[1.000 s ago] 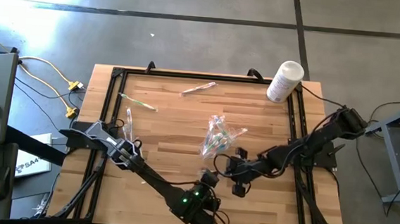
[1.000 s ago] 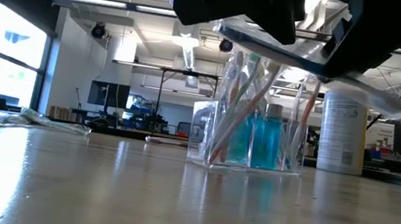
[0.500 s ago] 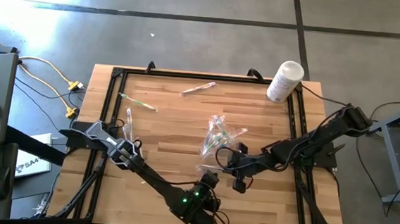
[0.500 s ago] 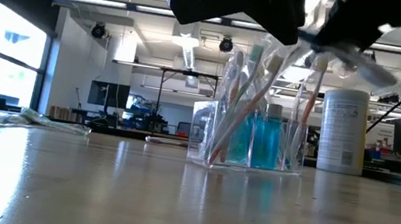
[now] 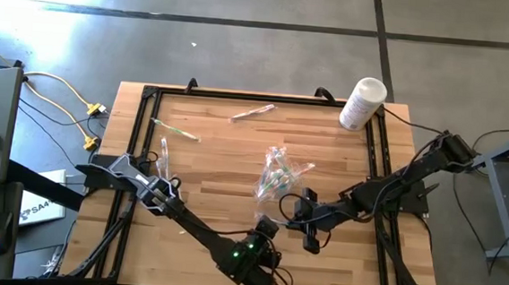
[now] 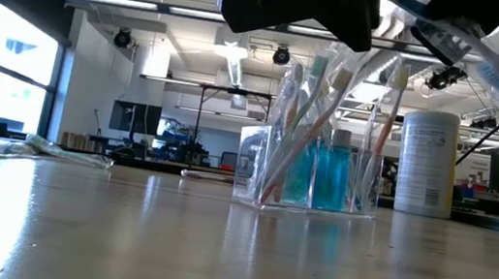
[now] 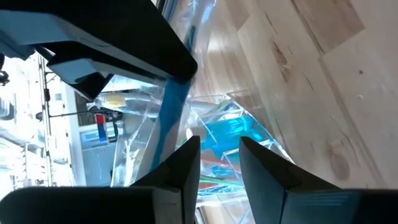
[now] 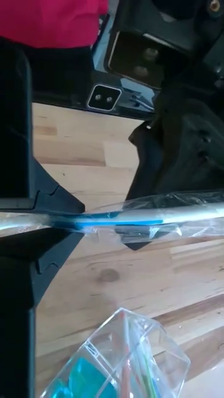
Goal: Pick & Place toothbrushing station
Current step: Put the blue toothbrush into the transparent organizer
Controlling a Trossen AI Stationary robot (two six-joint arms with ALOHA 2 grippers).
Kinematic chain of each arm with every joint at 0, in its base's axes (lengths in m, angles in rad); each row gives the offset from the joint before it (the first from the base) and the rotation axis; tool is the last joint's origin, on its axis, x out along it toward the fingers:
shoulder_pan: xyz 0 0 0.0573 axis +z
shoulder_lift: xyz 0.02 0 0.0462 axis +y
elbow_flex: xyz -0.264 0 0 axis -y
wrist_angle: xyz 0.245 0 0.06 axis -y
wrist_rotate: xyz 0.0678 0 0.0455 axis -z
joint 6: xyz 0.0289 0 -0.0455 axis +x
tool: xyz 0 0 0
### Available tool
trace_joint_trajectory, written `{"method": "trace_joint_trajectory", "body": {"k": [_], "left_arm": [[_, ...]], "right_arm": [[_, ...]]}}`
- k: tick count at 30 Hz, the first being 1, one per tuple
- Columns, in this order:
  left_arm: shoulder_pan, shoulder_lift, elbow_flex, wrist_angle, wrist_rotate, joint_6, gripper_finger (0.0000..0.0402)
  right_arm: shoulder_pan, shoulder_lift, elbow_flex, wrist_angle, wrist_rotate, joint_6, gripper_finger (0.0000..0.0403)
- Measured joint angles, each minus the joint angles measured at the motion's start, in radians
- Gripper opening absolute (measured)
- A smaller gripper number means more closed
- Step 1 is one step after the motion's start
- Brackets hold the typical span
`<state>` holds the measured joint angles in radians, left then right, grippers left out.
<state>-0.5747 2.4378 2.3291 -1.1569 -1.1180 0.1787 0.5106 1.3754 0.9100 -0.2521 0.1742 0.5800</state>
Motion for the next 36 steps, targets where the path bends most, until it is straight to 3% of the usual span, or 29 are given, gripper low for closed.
{"method": "trace_joint_trajectory", "body": {"k": [21, 28, 36], "left_arm": [[-0.003, 0.0, 0.0, 0.005, -0.053, 0.026, 0.0106], [-0.004, 0.0, 0.0, 0.017, -0.056, 0.026, 0.0106], [-0.022, 0.0, 0.0, 0.057, -0.109, 0.085, 0.0106]], "right_arm": [[-0.001, 0.0, 0.0, -0.018, 0.004, 0.0, 0.002], [-0.006, 0.0, 0.0, -0.1, 0.062, 0.0, 0.002], [-0.023, 0.001, 0.0, -0.127, 0.059, 0.021, 0.002]]}}
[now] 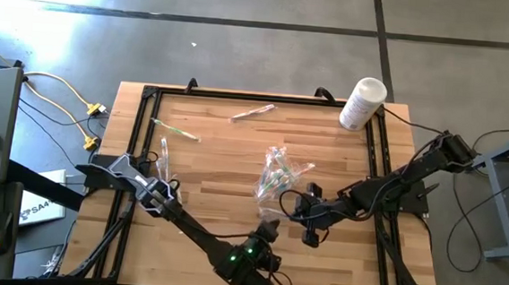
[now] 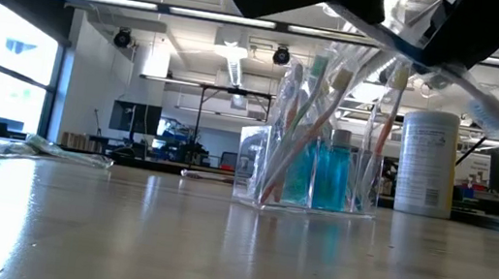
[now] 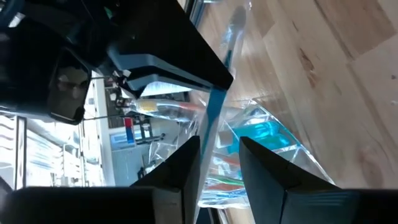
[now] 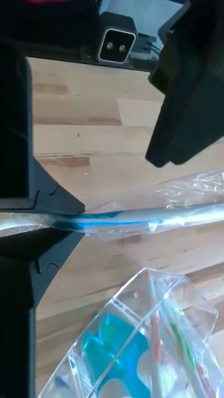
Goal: Pick & Place toothbrushing station
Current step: Put the blue toothbrush into the transparent organizer
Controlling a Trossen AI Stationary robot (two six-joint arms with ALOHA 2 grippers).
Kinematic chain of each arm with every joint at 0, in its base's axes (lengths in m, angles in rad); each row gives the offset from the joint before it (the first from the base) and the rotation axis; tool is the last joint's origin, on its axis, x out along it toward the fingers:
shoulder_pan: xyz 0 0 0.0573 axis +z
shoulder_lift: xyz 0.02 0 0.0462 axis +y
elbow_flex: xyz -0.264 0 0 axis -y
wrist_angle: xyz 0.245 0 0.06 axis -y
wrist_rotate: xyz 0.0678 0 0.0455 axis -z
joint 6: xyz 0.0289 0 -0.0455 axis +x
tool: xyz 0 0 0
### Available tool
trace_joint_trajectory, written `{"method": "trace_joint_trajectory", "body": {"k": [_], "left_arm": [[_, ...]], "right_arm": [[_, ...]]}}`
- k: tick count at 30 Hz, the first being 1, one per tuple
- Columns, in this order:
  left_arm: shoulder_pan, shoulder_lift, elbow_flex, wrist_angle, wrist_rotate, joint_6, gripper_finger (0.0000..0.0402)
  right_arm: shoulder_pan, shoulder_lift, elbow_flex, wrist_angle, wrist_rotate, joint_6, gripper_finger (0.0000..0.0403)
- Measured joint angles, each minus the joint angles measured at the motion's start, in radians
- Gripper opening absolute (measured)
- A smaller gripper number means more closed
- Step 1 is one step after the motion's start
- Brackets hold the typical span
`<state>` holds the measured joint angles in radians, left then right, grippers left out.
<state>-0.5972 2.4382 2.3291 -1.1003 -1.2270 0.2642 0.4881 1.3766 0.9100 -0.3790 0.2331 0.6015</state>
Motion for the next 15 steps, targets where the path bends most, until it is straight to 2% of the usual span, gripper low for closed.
{"method": "trace_joint_trajectory", "body": {"k": [15], "left_arm": [[0.046, 0.0, 0.0, 0.002, 0.02, -0.033, 0.0106]], "right_arm": [[0.002, 0.0, 0.0, 0.029, -0.038, -0.004, 0.002]]}}
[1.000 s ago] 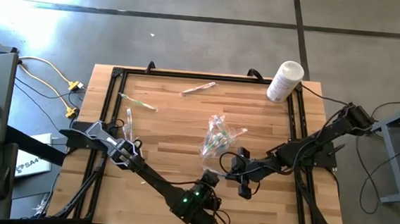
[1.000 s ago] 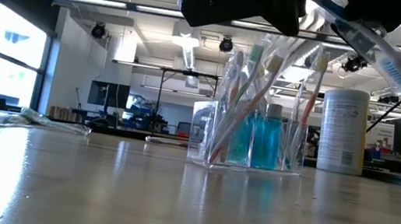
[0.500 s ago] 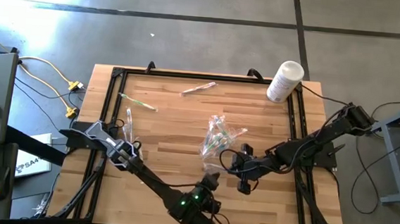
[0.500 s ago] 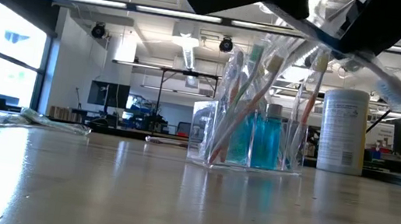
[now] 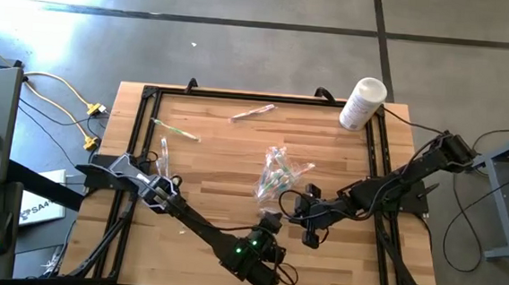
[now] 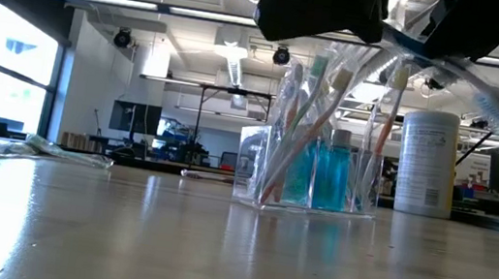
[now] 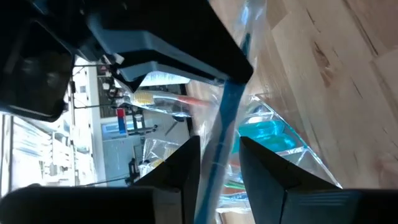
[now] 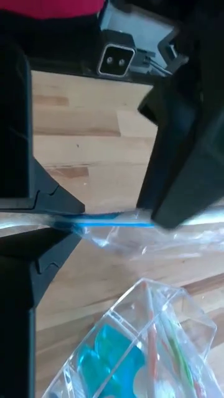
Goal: Pick & Place toothbrushing station
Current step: Put the blue toothbrush into the transparent organizer
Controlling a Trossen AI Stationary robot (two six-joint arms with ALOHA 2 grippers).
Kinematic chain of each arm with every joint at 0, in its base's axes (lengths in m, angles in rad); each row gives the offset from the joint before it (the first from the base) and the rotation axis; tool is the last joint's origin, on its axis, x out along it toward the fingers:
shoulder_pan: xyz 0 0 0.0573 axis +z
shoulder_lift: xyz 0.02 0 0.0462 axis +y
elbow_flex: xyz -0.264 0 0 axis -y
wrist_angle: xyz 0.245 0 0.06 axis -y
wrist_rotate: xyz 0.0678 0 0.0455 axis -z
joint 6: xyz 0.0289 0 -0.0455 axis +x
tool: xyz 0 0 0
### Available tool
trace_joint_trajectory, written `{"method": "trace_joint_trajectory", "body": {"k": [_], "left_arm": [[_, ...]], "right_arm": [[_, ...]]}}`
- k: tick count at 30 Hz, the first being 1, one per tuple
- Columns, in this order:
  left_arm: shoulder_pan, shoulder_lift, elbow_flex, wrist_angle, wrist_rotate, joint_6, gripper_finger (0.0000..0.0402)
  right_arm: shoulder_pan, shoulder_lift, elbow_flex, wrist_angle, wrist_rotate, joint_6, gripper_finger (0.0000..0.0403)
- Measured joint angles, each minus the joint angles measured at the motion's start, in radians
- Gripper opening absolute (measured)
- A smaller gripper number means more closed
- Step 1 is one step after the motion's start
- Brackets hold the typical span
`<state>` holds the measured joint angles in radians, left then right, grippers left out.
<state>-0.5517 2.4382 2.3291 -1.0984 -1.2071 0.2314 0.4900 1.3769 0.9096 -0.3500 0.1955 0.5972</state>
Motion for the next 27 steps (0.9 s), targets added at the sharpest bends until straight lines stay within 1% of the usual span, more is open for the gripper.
{"method": "trace_joint_trajectory", "body": {"k": [6, 8, 14, 27], "left_arm": [[0.008, 0.0, 0.0, 0.001, 0.05, 0.0, 0.0105], [0.008, 0.0, 0.0, 0.001, 0.054, -0.001, 0.0098], [0.008, 0.0, 0.0, -0.001, 0.068, -0.001, 0.0043], [0.008, 0.0, 0.0, -0.001, 0.068, -0.001, 0.0042]], "right_arm": [[0.001, 0.0, 0.0, 0.0, -0.014, -0.01, 0.002], [0.001, 0.0, 0.0, 0.0, -0.017, -0.011, 0.002], [0.001, 0.0, 0.0, 0.0, -0.019, -0.011, 0.002], [0.001, 0.0, 0.0, 0.002, -0.028, -0.018, 0.002]]}}
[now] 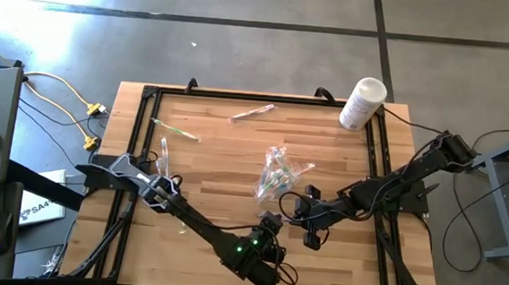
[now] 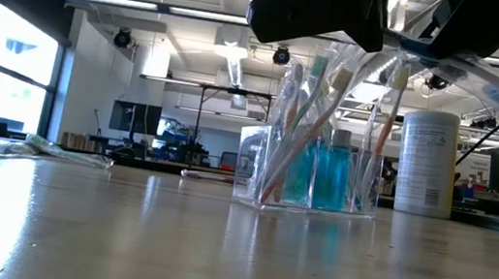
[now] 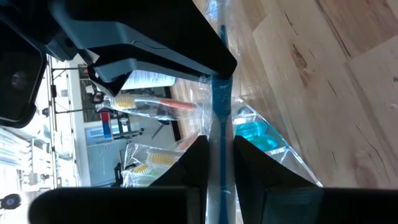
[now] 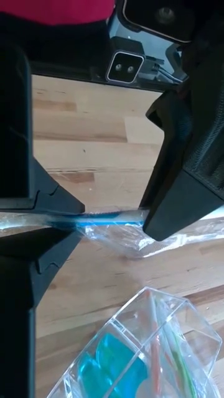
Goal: Pick & Place toothbrushing station
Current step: Put the blue toothbrush into the transparent organizer
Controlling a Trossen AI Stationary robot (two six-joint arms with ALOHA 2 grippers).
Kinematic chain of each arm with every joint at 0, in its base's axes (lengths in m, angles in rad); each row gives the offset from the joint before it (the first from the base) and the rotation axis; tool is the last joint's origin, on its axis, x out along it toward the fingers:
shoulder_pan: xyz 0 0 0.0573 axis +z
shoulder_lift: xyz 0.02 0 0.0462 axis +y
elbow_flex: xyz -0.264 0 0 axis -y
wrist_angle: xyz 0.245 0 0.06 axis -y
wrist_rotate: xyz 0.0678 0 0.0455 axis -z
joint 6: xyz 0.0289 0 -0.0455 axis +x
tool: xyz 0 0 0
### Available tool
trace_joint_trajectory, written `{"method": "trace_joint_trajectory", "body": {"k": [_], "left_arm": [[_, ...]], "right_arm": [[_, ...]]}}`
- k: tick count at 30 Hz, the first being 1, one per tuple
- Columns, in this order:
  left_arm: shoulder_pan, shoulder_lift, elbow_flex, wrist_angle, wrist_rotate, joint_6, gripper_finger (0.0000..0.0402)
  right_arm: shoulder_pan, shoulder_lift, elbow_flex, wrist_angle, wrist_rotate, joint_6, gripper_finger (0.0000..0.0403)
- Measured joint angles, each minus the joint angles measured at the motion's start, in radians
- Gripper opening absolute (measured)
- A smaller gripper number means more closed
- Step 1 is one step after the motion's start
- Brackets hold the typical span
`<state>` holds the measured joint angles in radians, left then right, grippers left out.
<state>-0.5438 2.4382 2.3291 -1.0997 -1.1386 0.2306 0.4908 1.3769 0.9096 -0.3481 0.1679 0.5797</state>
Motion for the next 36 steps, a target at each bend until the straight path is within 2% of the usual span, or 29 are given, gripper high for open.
{"method": "trace_joint_trajectory", "body": {"k": [28, 32, 36], "left_arm": [[-0.01, 0.0, 0.0, 0.003, -0.004, -0.004, 0.0042], [-0.013, 0.0, 0.0, 0.003, -0.004, -0.004, 0.0042], [-0.014, 0.0, 0.0, 0.002, -0.004, -0.004, 0.0042]], "right_arm": [[0.0, 0.0, 0.0, 0.005, -0.013, -0.007, 0.003], [0.0, 0.0, 0.0, 0.0, -0.012, -0.013, 0.0049], [0.0, -0.001, 0.0, -0.005, -0.014, -0.027, 0.0094]]}}
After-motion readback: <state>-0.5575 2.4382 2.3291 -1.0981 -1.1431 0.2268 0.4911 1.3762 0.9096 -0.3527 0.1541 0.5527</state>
